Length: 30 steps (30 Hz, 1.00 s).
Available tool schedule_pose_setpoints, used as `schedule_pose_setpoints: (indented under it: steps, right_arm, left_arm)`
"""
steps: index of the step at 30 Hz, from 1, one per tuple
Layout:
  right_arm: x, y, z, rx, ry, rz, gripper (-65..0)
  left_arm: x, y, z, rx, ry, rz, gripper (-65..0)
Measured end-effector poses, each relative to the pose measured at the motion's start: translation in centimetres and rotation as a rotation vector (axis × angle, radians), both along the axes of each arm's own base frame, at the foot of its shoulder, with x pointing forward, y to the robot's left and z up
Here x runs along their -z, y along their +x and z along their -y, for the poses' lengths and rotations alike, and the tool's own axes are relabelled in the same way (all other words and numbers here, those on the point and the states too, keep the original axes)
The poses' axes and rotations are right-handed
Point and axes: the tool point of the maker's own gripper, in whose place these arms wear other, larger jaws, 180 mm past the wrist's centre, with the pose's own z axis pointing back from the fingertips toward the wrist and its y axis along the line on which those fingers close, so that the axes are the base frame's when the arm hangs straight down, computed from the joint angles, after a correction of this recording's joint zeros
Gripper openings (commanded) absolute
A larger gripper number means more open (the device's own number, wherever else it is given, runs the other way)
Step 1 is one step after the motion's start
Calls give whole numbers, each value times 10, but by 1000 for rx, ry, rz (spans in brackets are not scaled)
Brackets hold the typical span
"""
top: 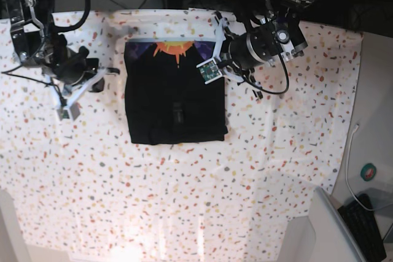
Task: Layout the t-shirt on the table in an organized manner, then fold the t-shirt properly
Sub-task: 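Press and straighten the bundle's collar edge with both grippers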
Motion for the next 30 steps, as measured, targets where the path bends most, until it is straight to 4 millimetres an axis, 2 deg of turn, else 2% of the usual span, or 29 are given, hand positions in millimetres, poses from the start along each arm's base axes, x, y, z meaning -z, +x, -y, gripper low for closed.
schedule_pose_setpoints:
  steps: [3,5,7,11,14,17,19,22,25,27,30]
  right_arm:
    - [-3,0,-39,-101,52,2,-650]
    - [-5,6,-51,-139,56,15,-650]
    - [1,9,-52,-158,38,10,-650]
    - [25,-4,-61,-185,27,-32,-650]
    - [39,-13,-67,-194,32,-49,-650]
    - [46,-17,-63,-193,16,-63,-650]
    - [41,-18,-65,-201,20,-54,-650]
    - [20,-13,-75,-212,50,7,-650]
    - [4,-6,-83,-226,73,49,-650]
    - [-5,10,-84,-235,64,76,-650]
    - [-22,60,-78,-216,40,168,-650]
  left_arm:
    - [19,-6,-4,-6,9,-54,-650]
    - [31,-12,-6,-10,15,-90,-650]
    - [44,-19,-10,-16,28,-131,-650]
    - [67,-34,-17,-30,44,-209,-650]
    - [68,-36,-18,-36,44,-213,-650]
    - [59,-31,-18,-36,46,-185,-650]
    - [46,-21,-14,-31,35,-139,-650]
    - [21,-4,-7,-21,11,-56,-650]
    - [5,3,-3,-16,-3,-7,-650]
    - [7,0,-3,-16,-2,-15,-650]
    - [24,-10,0,-21,-3,-74,-650]
